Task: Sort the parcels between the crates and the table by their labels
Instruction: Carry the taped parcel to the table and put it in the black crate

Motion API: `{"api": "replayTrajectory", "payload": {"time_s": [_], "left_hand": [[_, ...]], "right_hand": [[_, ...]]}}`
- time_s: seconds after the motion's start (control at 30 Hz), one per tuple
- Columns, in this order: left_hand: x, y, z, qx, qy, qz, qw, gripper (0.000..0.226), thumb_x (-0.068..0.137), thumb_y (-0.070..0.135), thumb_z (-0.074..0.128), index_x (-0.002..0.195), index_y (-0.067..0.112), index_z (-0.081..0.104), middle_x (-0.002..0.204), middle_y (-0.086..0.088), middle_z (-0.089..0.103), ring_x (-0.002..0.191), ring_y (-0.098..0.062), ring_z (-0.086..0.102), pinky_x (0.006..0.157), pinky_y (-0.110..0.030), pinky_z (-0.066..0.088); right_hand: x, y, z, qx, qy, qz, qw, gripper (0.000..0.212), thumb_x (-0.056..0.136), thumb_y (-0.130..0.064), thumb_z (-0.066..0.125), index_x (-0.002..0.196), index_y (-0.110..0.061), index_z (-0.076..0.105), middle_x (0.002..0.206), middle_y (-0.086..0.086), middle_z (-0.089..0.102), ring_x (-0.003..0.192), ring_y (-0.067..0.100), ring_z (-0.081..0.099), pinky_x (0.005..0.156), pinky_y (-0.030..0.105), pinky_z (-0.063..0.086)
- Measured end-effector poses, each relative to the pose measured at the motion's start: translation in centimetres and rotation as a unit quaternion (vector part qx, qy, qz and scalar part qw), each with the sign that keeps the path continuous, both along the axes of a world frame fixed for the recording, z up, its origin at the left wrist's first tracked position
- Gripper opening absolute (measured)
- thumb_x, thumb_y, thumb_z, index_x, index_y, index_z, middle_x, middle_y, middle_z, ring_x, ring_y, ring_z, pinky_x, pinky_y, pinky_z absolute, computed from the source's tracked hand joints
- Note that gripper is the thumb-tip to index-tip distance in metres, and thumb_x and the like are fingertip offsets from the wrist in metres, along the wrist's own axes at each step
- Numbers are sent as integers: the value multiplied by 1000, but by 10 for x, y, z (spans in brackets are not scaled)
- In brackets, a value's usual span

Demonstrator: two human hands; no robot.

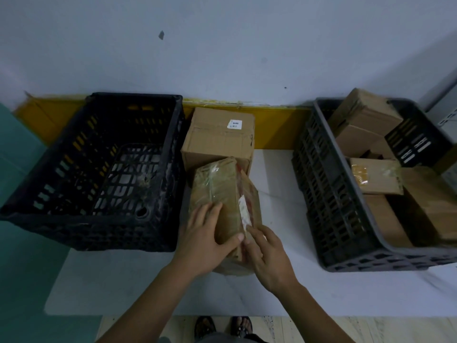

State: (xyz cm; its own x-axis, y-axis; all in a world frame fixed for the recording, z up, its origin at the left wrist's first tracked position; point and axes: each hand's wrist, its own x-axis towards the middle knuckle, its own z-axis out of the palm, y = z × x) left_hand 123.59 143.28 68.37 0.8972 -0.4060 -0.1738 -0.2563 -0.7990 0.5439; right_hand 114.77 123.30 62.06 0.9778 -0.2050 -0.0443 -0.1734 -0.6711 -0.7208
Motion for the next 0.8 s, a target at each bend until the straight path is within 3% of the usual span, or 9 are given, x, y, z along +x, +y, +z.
{"api": "replayTrajectory", "payload": {"time_s": [0.13, 0.2, 0.27, 0.4, 0.57, 0.6, 0.67, 0.73, 0.8], "left_hand": [[1, 8, -2, -25, 26, 14, 999, 112, 76, 99, 44, 165, 45, 4, 174, 17, 1, 163, -19, 6, 127, -60, 23], [6, 17, -5, -72, 42, 18, 996, 104, 80, 86, 55, 165, 45, 10, 171, 20, 8, 160, -16, 17, 126, -58, 30], [12, 27, -10, -105, 58, 16, 993, 96, 84, 75, 57, 164, 46, 13, 169, 23, 12, 158, -13, 22, 126, -55, 32], [15, 37, -24, -169, 102, 43, 979, 79, 99, 57, 55, 165, 53, 12, 171, 19, 24, 156, -9, 29, 126, -50, 34], [8, 27, -45, -153, 153, 47, 975, 90, 105, 17, 57, 150, 75, 4, 155, 14, 51, 136, -8, 56, 114, -42, 50], [8, 25, -48, -129, 152, 31, 979, 92, 106, 15, 55, 151, 74, 0, 157, 12, 48, 136, -10, 55, 112, -38, 50], [8, 21, -56, -82, 143, -1, 986, 87, 108, 18, 53, 163, 54, -3, 162, 8, 34, 143, -13, 47, 113, -33, 45], [9, 19, -65, -47, 137, -19, 989, 84, 108, 27, 58, 169, 35, 1, 169, 5, 18, 149, -17, 40, 114, -29, 40], [10, 19, -71, -23, 143, -28, 989, 93, 104, 38, 65, 170, 29, 0, 172, 7, 3, 151, -19, 36, 116, -31, 40]], "right_hand": [[1, -3, -10, 49, 154, -43, 986, 81, 88, -98, 31, 160, -65, 15, 178, 3, 13, 161, 36, 22, 124, 60, 36], [5, -5, -18, 114, 194, -30, 974, 87, 84, -99, 39, 159, -66, 12, 174, 3, 23, 155, 36, 36, 121, 56, 42], [9, -7, -26, 166, 193, -9, 967, 89, 83, -97, 50, 158, -64, 17, 163, -3, 43, 137, 24, 57, 109, 47, 56], [4, -19, -25, 59, 162, -39, 984, 101, 78, -98, 55, 161, -49, 24, 142, -13, 38, 123, 17, 59, 93, 34, 57], [-2, -31, -25, -37, 132, -74, 988, 96, 78, -92, 58, 156, -45, 29, 145, -2, 38, 120, 24, 60, 93, 44, 62], [-1, -30, -28, -43, 135, -78, 987, 97, 78, -90, 58, 157, -43, 27, 145, 0, 37, 120, 27, 59, 94, 46, 61], [-1, -24, -33, -45, 137, -82, 986, 95, 82, -84, 58, 158, -41, 21, 147, 6, 35, 119, 35, 60, 94, 50, 61], [-2, -21, -39, -55, 139, -77, 986, 96, 85, -83, 52, 161, -39, 13, 152, 10, 32, 121, 39, 59, 96, 51, 59], [-3, -22, -44, -51, 147, -73, 985, 102, 83, -89, 44, 164, -40, 7, 158, 9, 27, 126, 40, 57, 100, 52, 58]]}}
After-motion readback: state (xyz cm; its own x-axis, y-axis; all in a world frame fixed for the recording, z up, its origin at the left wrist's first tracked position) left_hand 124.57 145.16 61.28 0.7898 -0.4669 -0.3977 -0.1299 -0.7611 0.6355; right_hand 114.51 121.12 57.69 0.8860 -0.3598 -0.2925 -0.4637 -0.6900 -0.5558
